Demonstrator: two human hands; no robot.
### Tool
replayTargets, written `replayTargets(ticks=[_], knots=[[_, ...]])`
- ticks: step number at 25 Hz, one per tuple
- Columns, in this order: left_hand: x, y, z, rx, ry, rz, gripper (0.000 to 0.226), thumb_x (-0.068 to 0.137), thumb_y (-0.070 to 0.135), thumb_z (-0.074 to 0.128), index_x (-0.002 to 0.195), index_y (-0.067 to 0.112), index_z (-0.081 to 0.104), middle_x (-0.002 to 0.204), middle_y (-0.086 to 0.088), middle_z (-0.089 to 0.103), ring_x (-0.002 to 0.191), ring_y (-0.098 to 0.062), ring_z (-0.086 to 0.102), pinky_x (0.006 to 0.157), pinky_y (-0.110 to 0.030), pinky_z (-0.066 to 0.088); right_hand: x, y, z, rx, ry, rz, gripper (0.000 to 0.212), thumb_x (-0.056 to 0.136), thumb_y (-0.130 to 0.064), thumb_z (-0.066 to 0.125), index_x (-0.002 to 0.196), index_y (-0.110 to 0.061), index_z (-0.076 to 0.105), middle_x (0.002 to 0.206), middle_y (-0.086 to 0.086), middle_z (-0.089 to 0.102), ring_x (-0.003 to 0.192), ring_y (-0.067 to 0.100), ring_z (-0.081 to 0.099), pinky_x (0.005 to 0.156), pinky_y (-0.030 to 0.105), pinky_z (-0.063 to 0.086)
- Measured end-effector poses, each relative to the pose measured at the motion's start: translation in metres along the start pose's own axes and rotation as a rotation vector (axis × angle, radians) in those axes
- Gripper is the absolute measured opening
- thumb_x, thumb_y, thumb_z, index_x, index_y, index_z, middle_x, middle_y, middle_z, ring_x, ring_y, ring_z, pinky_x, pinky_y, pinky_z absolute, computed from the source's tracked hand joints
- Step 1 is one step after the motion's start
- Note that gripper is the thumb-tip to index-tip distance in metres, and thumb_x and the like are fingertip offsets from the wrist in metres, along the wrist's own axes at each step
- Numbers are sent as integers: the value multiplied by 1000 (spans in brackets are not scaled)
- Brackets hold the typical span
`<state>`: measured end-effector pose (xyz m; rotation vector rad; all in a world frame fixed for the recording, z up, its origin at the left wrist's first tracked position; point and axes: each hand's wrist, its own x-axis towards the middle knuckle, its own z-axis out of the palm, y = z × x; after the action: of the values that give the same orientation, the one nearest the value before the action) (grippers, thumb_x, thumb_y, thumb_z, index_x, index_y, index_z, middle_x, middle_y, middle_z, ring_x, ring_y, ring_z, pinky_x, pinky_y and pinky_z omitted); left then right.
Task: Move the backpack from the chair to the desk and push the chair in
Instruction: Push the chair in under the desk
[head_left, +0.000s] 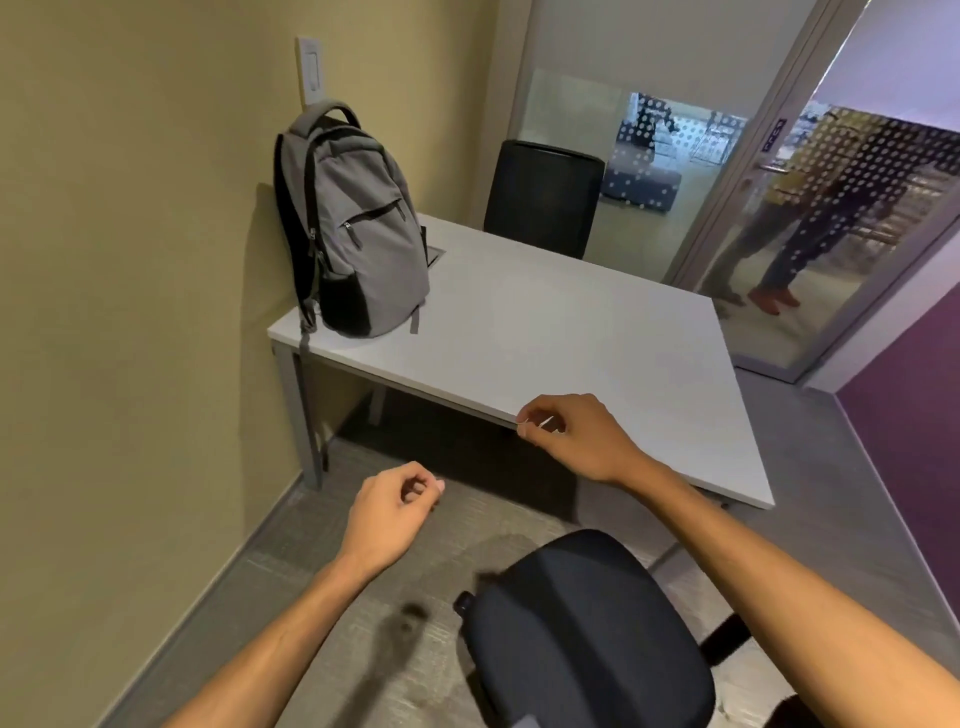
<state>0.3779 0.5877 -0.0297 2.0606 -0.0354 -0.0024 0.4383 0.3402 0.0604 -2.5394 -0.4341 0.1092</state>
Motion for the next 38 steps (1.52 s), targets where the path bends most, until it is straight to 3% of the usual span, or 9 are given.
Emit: replayTargets(ticks=[5,9,14,17,22,28,38], knots=[[-67,39,90,-10,74,3,14,90,31,66,77,31,69,74,6,74,75,-8,71,80,-44,59,-89,50,-27,-45,-68,-117,23,95,-39,61,112,-26,69,110,-4,71,96,9,64,84,25,51],[-132,84,159,-31,135,-57,14,91,27,66,77,23,70,73,4,75,75,-13,72,81,-46,58,-161,92,-48,-67,-181,-167,25,94,-41,61,114,-27,68,110,-6,72,97,7,65,87,28,53],[-209,123,230,-101,113,-64,16,87,27,66,72,22,68,68,1,74,68,-13,72,75,-47,57,-241,135,-63,-85,-207,-178,27,94,-44,60,116,-30,67,107,-9,72,92,2,64,79,20,47],[-239,130,257,-120,32,-49,18,85,33,65,71,21,67,67,-1,73,67,-15,71,75,-48,57,-282,149,-64,-78,-179,-140,28,94,-44,60,116,-30,68,106,-11,72,95,3,65,84,28,53],[-258,144,277,-73,-51,-31,27,80,49,59,74,24,67,70,4,74,71,-13,72,77,-47,57,-328,167,-68,-99,-114,-66,28,94,-44,61,116,-28,68,107,-10,73,95,5,65,86,31,54],[-269,170,315,-17,-69,-28,23,83,46,61,76,26,69,73,9,75,75,-7,71,80,-44,57,-361,196,-73,-122,-89,-48,30,92,-47,60,116,-30,67,105,-10,73,92,3,65,81,27,54],[-295,229,447,60,47,-112,21,84,46,61,77,28,68,72,10,73,73,-7,69,77,-42,58,-413,309,-113,-207,-117,-147,34,88,-59,56,112,-37,65,98,-17,72,87,2,66,77,32,56]])
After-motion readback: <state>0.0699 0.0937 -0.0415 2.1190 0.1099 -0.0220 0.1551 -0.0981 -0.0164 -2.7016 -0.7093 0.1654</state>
